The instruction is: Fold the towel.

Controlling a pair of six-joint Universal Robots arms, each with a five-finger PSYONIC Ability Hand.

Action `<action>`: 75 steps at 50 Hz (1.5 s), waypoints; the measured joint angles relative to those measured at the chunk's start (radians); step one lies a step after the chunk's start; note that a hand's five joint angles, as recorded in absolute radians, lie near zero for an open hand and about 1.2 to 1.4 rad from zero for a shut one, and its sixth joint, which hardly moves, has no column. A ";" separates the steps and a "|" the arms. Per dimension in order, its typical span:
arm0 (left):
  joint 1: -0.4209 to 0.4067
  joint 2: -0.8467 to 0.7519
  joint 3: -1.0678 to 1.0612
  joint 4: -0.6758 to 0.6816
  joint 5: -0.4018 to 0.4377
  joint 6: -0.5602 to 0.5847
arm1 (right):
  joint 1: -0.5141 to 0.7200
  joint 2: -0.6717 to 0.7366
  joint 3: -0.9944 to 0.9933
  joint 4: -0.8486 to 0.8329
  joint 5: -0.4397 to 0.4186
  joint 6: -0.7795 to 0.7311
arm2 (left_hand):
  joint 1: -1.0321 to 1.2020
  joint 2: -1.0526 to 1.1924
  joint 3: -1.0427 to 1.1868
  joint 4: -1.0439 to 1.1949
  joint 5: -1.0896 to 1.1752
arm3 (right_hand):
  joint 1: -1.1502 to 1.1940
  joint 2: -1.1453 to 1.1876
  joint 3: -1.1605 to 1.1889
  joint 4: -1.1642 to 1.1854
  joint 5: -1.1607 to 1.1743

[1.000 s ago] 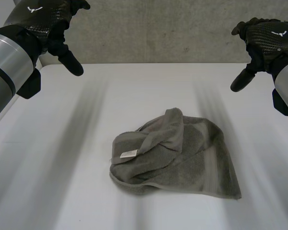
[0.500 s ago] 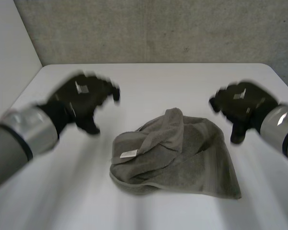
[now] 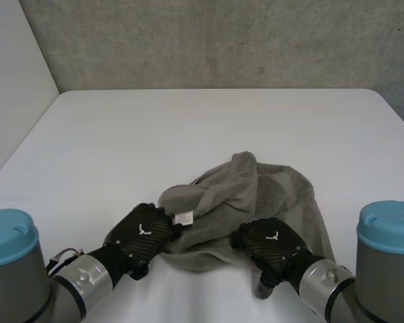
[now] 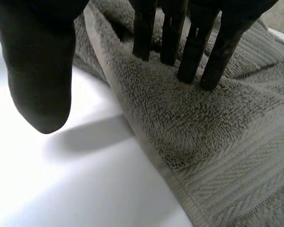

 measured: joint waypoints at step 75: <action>-0.297 0.008 0.306 0.184 -0.530 -0.428 | -0.127 -0.163 -0.097 -0.021 0.002 0.125 | 0.641 0.665 0.664 0.666 0.653 | -0.213 -0.207 -0.203 -0.183 -0.176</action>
